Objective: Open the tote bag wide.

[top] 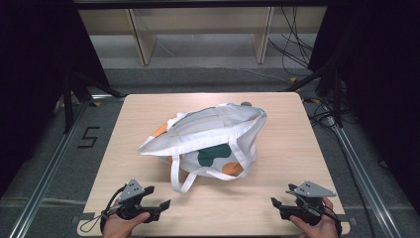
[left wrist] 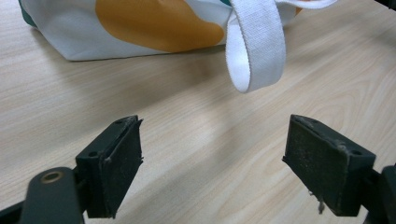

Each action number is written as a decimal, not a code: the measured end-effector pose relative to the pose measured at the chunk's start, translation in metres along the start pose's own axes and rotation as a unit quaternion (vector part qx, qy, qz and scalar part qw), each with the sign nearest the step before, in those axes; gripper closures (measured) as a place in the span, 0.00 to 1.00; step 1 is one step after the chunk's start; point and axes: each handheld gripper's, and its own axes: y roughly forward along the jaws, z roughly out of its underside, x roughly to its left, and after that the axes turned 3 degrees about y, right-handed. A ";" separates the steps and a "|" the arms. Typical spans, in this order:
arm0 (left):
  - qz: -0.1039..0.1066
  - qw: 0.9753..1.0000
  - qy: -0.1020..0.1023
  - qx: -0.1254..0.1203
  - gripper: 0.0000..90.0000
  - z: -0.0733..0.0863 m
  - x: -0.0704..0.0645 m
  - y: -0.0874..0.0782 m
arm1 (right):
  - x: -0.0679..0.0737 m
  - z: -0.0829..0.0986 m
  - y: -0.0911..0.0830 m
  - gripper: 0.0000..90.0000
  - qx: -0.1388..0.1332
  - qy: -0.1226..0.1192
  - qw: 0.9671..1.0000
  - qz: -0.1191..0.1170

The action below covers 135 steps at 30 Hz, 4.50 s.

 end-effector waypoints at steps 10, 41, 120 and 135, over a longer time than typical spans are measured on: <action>0.000 1.000 -0.001 0.001 0.20 0.000 -0.001 0.000 | 0.003 0.000 0.000 0.24 -0.002 0.011 1.000 0.001; -0.018 0.999 0.015 -0.024 0.32 -0.024 0.002 -0.010 | 0.002 -0.039 -0.009 0.48 -0.046 -0.046 0.998 -0.023; -0.015 0.999 0.032 0.008 0.99 -0.173 0.083 0.093 | 0.003 -0.242 0.127 1.00 0.014 -0.116 0.993 -0.033; -0.008 0.999 0.035 0.038 0.99 -0.182 0.083 0.121 | 0.024 -0.212 0.123 1.00 0.106 -0.142 0.977 -0.118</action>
